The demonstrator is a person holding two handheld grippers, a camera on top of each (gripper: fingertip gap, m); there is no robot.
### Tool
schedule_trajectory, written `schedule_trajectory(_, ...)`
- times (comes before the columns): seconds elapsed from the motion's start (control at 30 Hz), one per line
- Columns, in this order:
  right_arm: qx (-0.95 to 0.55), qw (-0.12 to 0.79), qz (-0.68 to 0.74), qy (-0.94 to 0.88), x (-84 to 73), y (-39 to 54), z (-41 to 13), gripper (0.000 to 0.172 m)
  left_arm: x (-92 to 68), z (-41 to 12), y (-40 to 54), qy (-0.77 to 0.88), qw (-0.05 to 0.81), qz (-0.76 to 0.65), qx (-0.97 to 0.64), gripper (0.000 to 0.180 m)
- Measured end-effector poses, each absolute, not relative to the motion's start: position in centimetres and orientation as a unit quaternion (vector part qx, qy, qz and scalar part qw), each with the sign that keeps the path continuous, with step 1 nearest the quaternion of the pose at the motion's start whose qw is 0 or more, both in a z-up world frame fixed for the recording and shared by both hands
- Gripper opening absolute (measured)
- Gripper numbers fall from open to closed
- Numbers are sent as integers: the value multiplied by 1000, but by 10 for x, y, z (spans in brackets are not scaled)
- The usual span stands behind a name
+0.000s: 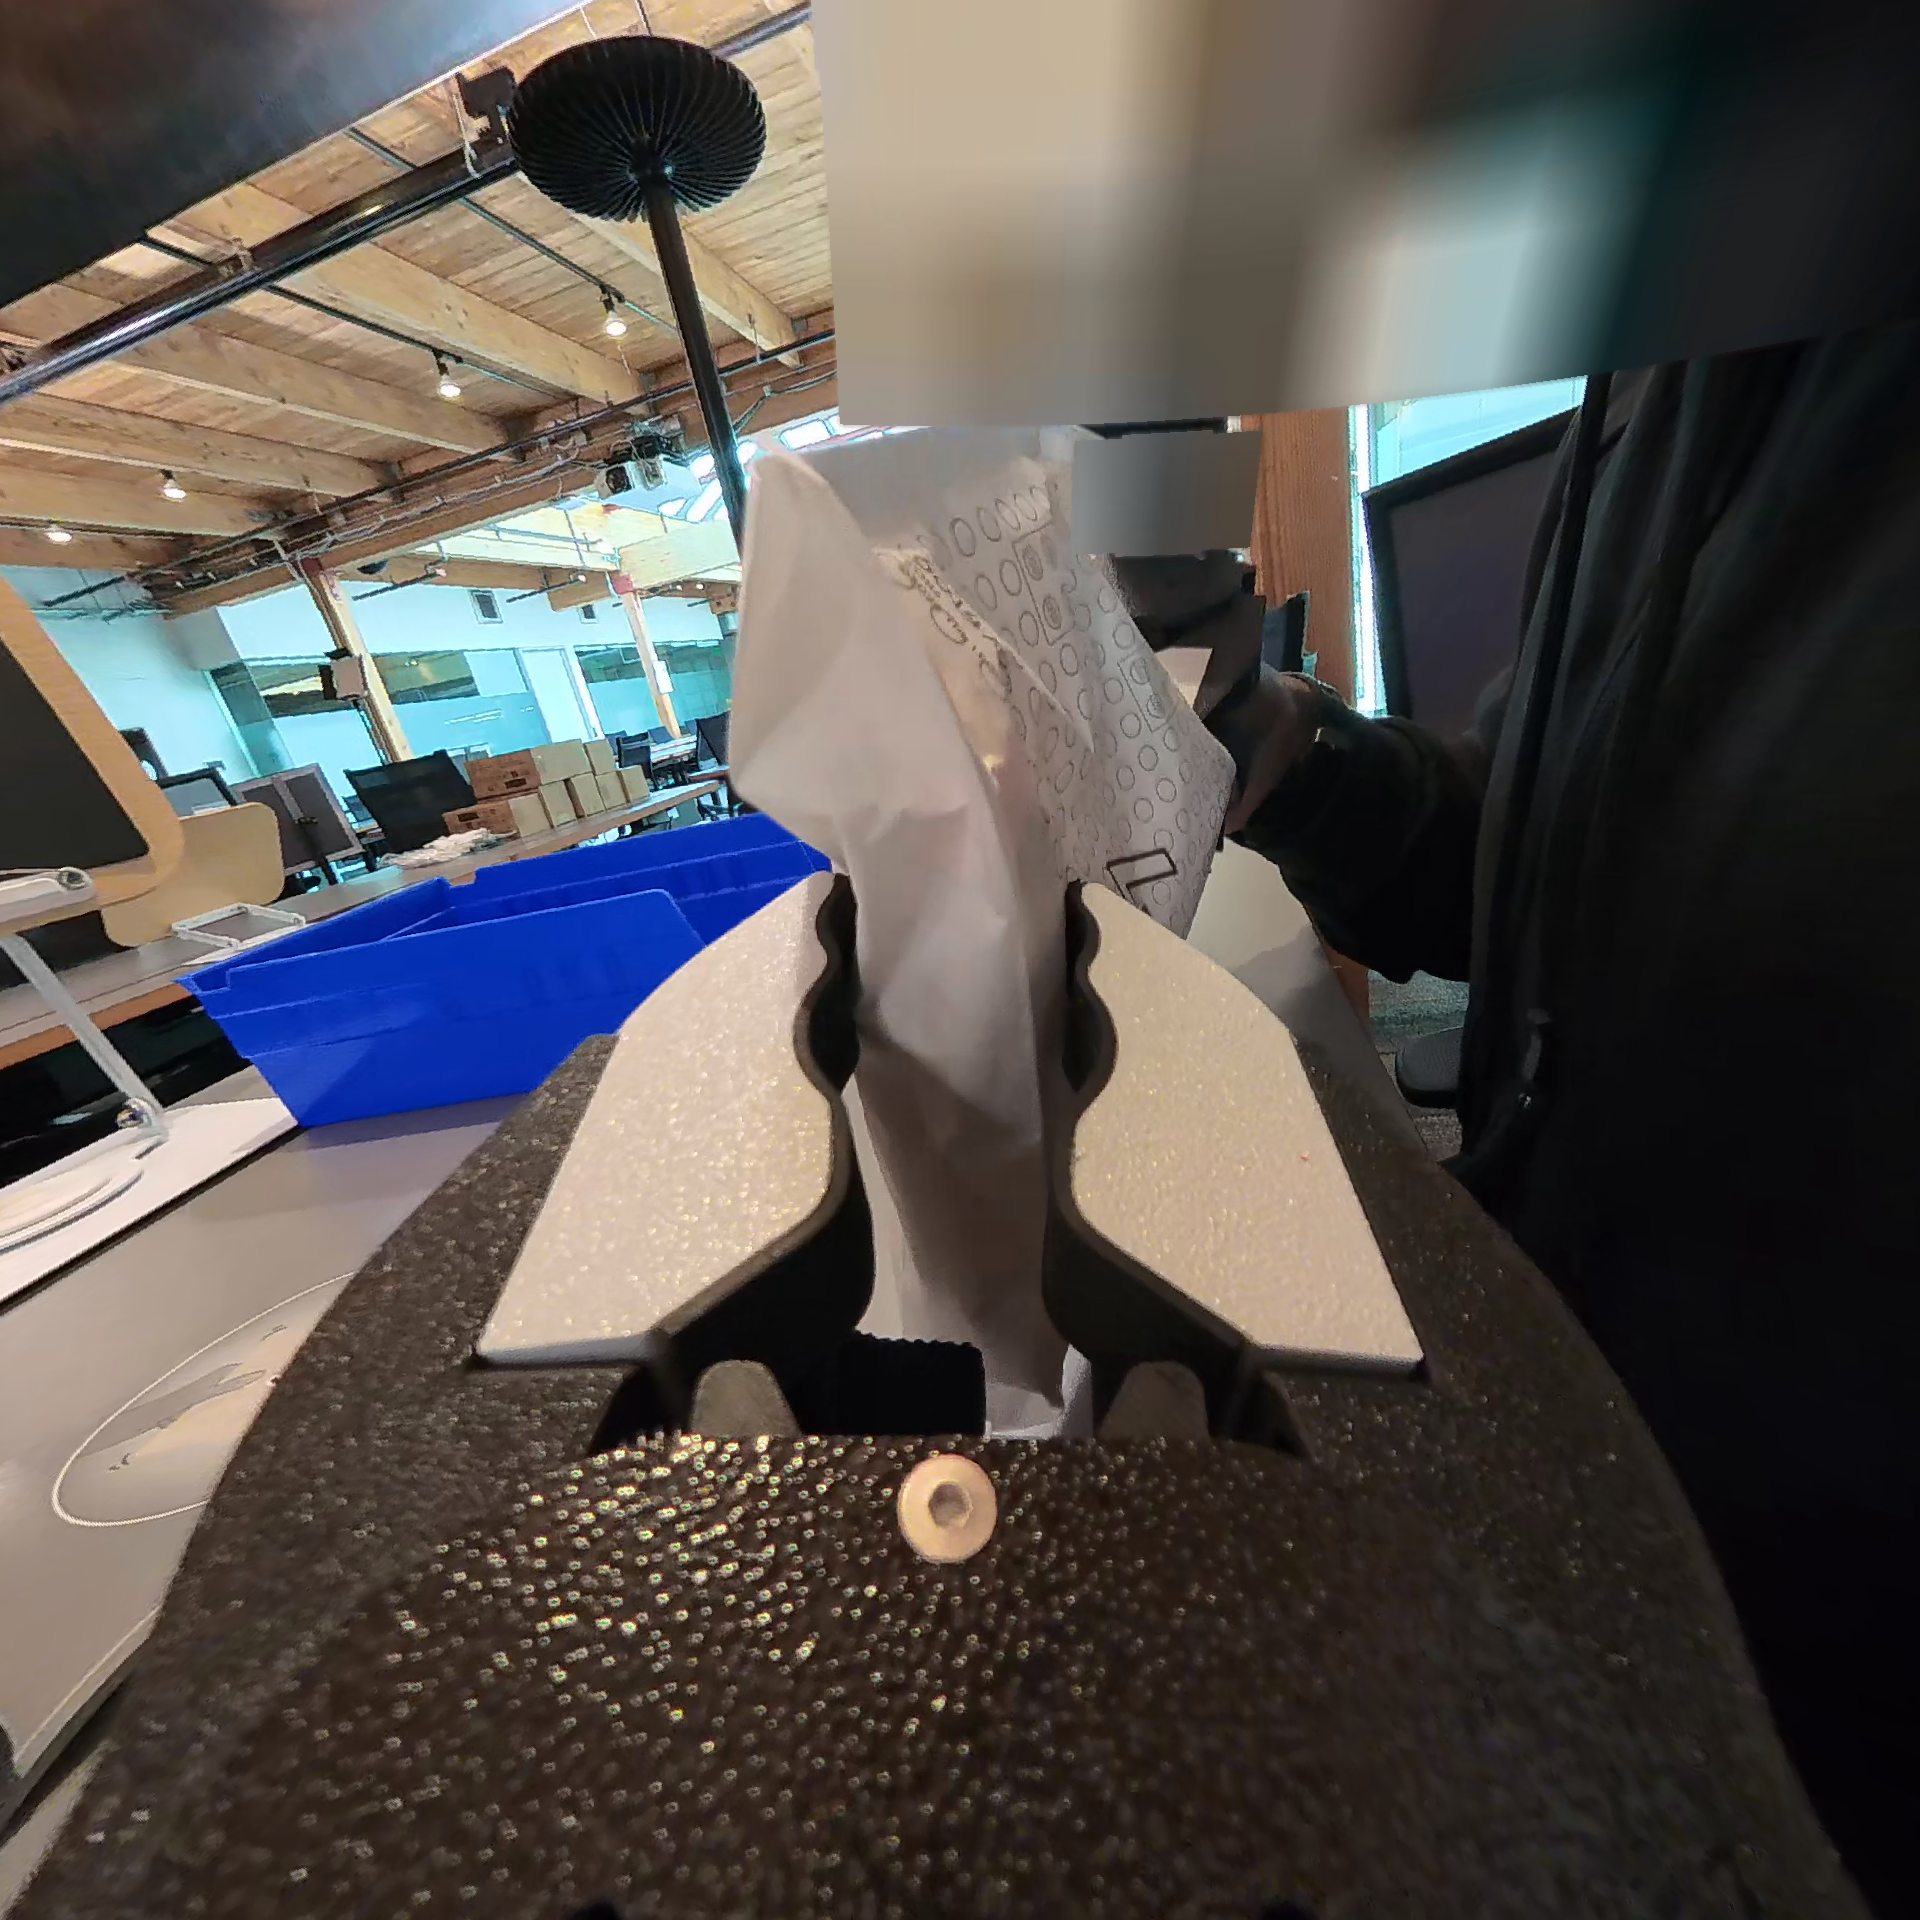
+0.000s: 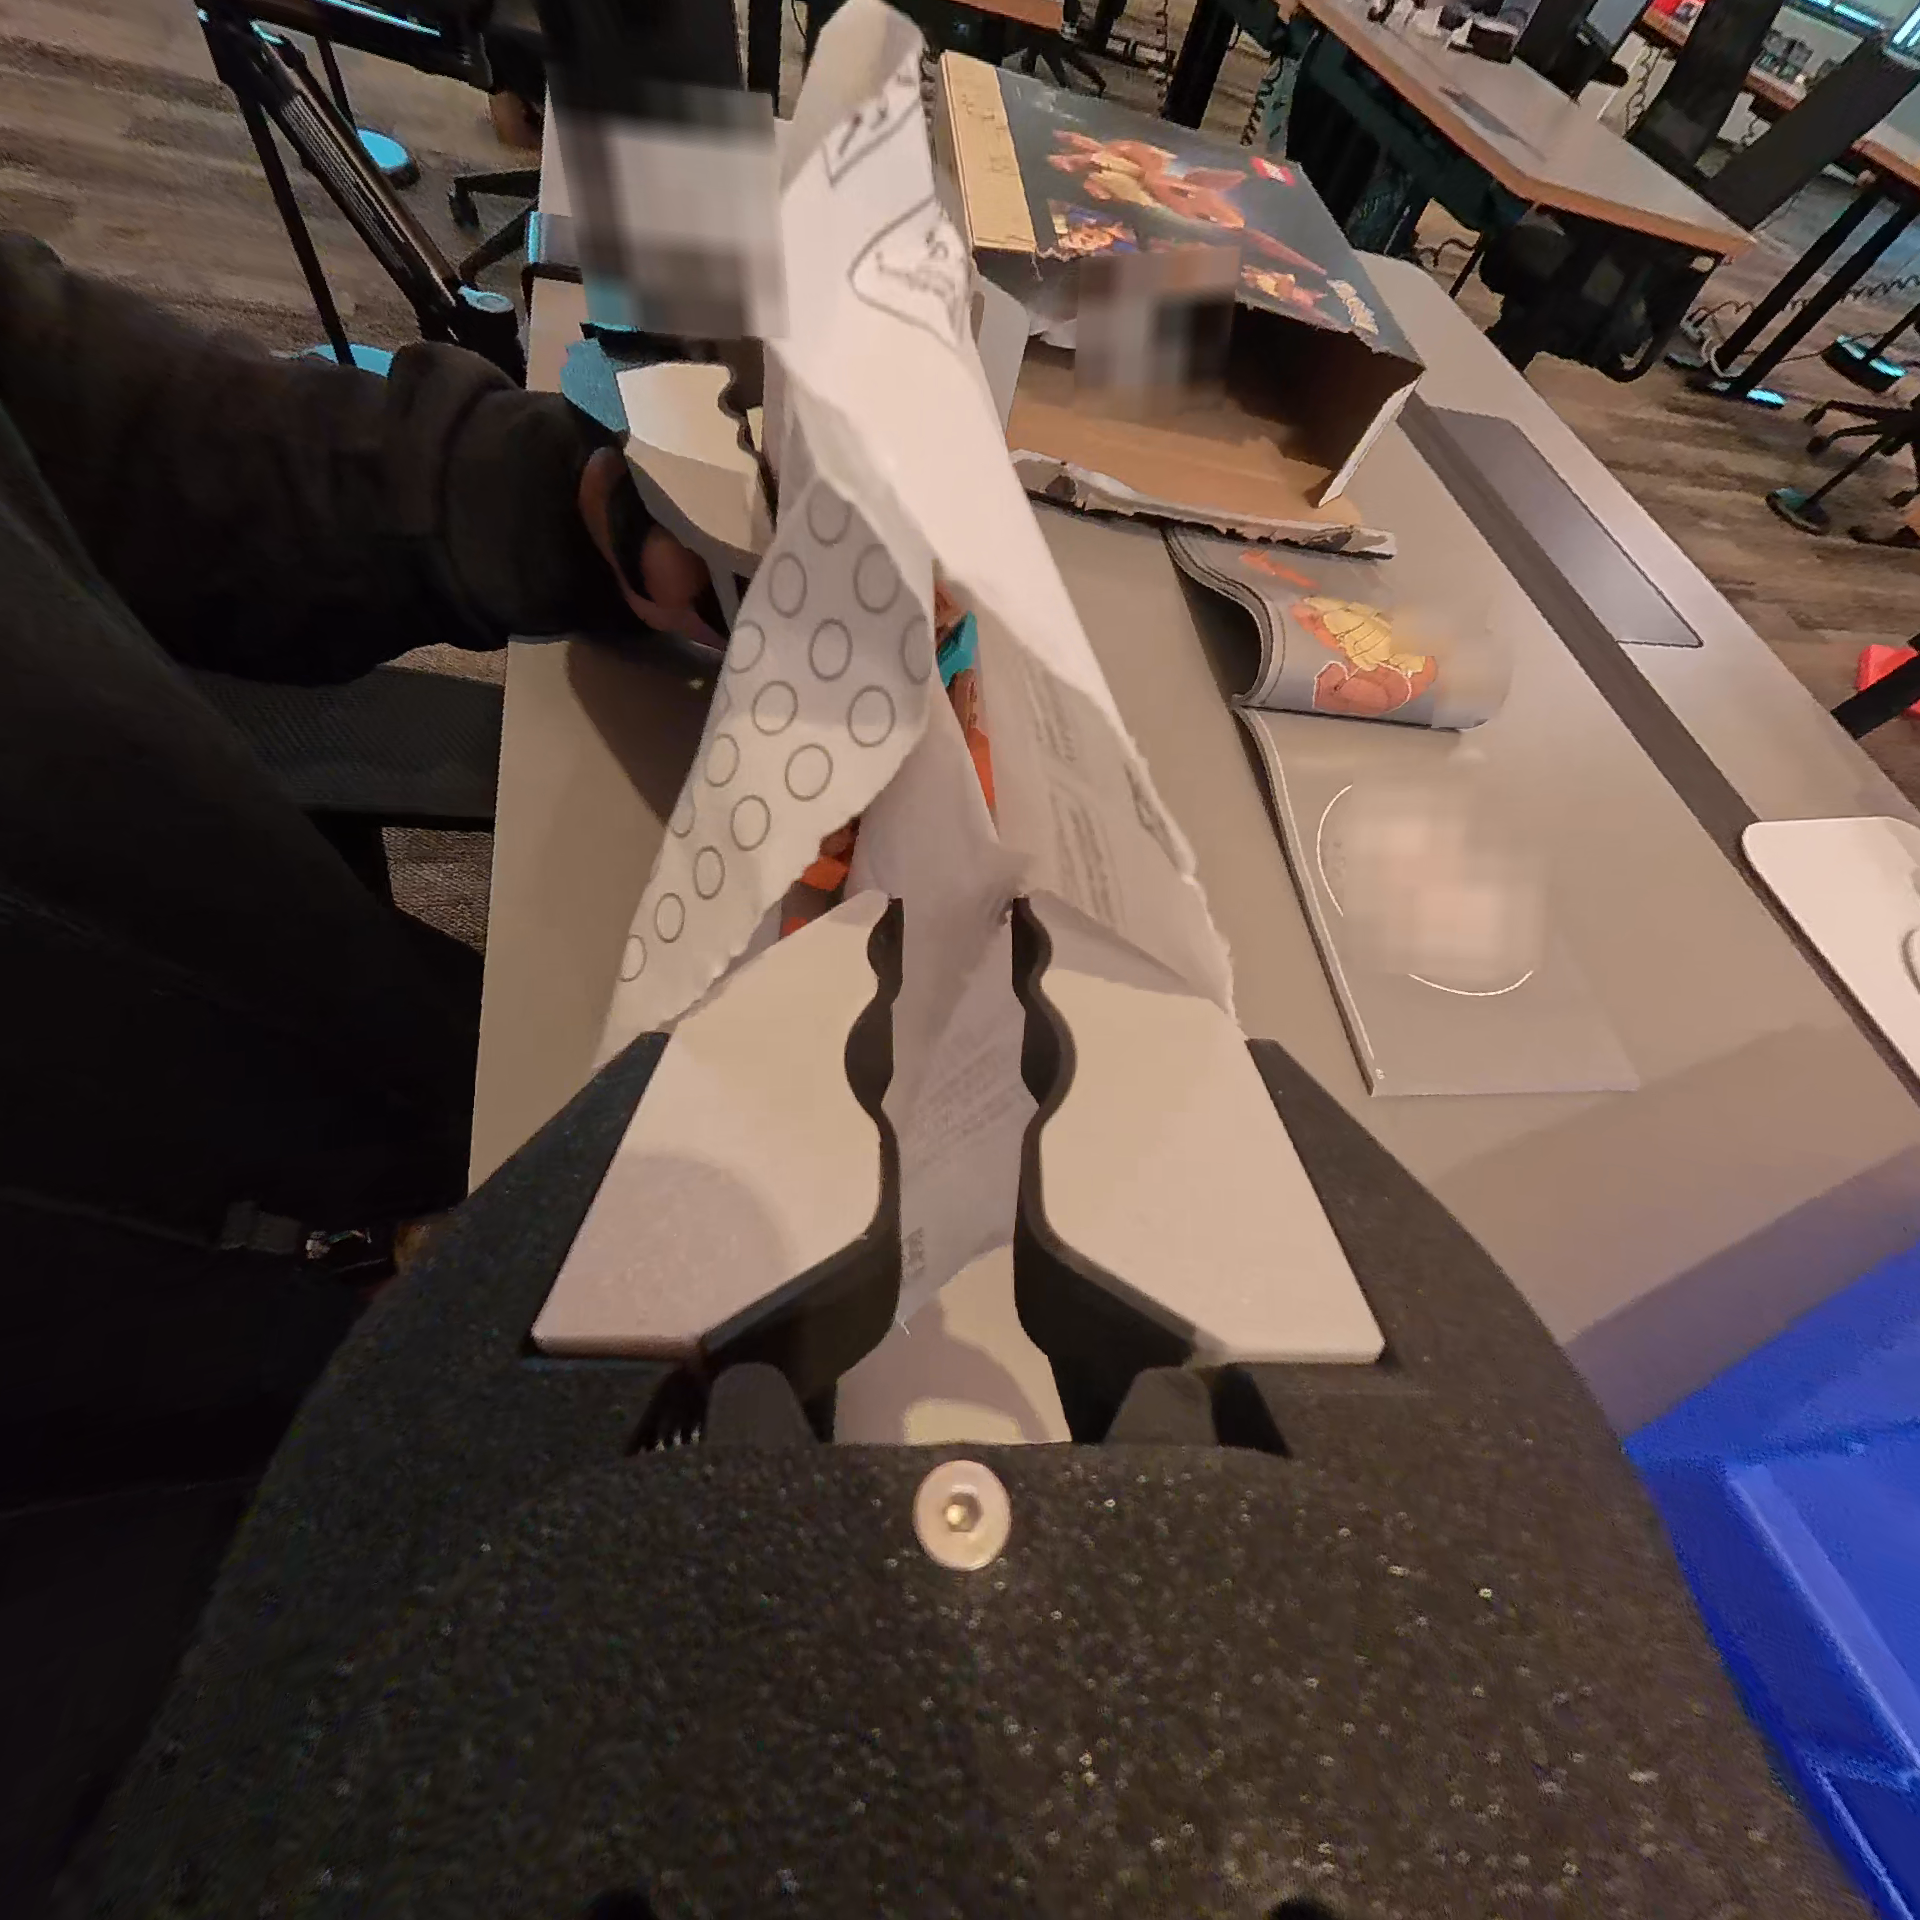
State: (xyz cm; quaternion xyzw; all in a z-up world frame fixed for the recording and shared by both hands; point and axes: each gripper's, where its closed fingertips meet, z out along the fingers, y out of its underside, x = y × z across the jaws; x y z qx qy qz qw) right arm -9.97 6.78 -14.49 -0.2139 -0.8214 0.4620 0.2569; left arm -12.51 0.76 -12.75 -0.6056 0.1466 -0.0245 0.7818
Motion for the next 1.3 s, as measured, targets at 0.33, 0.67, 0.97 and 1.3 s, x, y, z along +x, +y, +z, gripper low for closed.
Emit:
schedule_trajectory(0.33, -239, 232, 480, -812, -101, 73, -146, 18, -130, -123, 4, 126, 793, -44, -594, 37)
schedule_trajectory(0.67, -269, 212, 462, -818, -106, 64, -163, 22, -120, -124, 5, 139, 792, -74, -589, 36)
schedule_trajectory(0.97, -236, 233, 517, -789, -103, 63, -146, 3, -132, -120, 2, 106, 803, -80, -580, 37)
schedule_trajectory(1.3, -178, 309, 585, -729, -92, 72, -110, 2, -155, -105, -12, 28, 839, -135, -526, 37)
